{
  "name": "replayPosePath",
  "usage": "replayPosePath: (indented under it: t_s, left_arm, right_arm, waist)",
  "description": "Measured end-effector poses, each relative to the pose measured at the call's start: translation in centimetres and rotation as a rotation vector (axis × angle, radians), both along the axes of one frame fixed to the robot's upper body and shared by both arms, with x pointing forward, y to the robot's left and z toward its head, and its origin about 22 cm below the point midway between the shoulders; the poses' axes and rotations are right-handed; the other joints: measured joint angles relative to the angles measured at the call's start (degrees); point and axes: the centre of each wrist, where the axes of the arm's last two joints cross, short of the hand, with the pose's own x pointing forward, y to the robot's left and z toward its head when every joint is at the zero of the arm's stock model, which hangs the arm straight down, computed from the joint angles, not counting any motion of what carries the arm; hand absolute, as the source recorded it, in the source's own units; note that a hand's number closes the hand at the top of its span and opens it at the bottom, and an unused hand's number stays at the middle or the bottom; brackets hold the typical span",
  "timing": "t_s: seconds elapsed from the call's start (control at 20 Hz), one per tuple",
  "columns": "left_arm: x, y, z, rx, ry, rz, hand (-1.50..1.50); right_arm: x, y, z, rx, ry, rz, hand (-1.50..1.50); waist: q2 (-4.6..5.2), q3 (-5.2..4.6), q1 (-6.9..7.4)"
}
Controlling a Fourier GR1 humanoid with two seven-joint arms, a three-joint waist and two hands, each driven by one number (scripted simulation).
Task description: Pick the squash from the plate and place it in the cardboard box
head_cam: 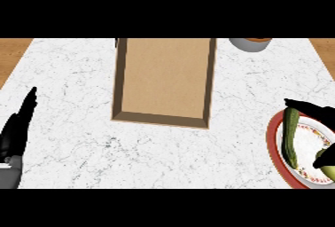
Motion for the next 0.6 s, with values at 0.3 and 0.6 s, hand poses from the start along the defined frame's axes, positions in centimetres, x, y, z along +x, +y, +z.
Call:
replayPosePath:
  t_s: [0.3, 0.6]
  left_arm:
    - [-0.3, -0.2, -0.1, 0.003, 0.0, 0.005, 0.0]
    - [-0.4, 0.0, 0.0, 0.002, 0.0, 0.002, 0.0]
  right_arm:
    - [-0.8, 1.1, 0.9, 0.032, -0.02, 0.047, -1.5]
    - [-1.6, 2.0, 1.3, -0.005, -0.008, 0.062, -1.5]
  waist:
    - [-0.01, 0.11, -0.29]
    - [0.04, 0.15, -0.27]
